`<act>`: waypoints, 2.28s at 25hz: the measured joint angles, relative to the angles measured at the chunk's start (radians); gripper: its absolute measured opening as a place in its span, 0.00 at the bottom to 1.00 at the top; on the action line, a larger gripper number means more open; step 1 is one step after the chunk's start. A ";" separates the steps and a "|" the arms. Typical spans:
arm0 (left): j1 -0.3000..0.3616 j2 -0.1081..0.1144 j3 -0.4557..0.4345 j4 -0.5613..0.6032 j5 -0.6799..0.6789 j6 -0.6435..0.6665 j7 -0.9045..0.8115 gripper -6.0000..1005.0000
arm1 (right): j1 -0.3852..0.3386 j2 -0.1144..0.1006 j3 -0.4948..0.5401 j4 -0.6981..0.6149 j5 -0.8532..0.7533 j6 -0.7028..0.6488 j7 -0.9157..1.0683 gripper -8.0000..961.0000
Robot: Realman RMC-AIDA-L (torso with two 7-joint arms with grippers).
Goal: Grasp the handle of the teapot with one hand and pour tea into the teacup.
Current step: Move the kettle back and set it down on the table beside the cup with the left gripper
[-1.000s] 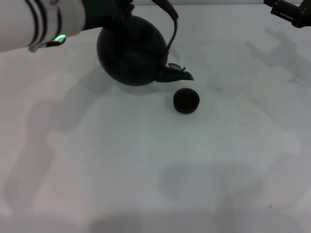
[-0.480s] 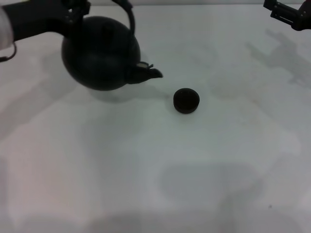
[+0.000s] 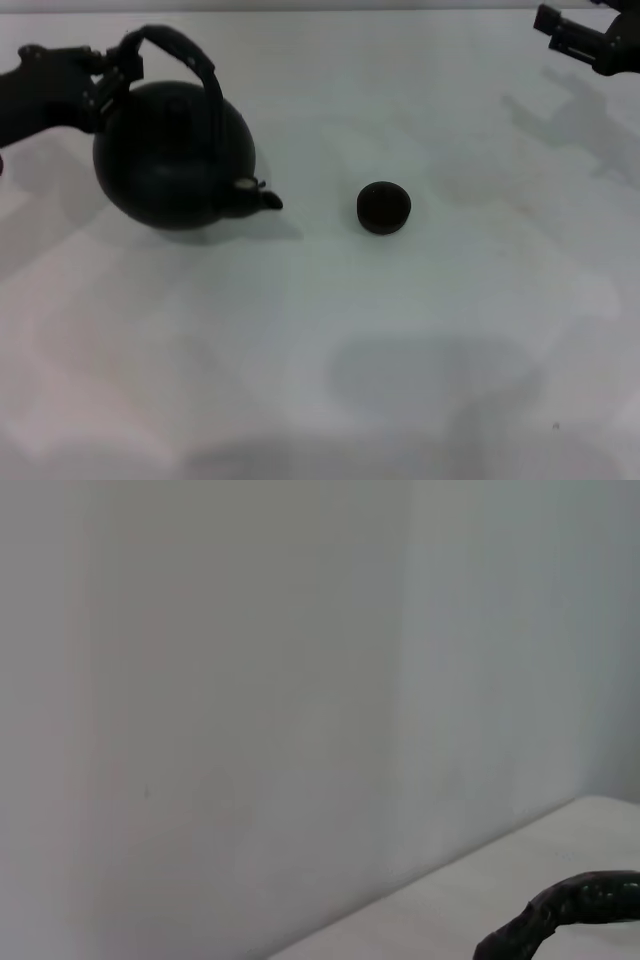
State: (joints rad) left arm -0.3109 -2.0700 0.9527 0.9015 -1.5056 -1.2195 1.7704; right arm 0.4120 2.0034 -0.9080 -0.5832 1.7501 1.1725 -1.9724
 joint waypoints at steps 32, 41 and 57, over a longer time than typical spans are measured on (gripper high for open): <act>-0.017 -0.006 -0.137 -0.425 -0.177 0.028 0.514 0.12 | 0.005 0.001 -0.011 0.014 -0.021 -0.005 0.011 0.88; -0.009 -0.006 -0.137 -0.471 -0.254 0.049 0.593 0.22 | 0.004 0.002 -0.011 0.015 -0.021 -0.006 0.012 0.88; 0.019 -0.005 -0.129 -0.492 -0.349 0.022 0.693 0.67 | 0.005 0.002 -0.011 0.016 -0.021 -0.013 0.012 0.88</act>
State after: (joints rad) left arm -0.2923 -2.0754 0.8234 0.4098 -1.8550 -1.1976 2.4633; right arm 0.4173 2.0049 -0.9188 -0.5675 1.7288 1.1594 -1.9603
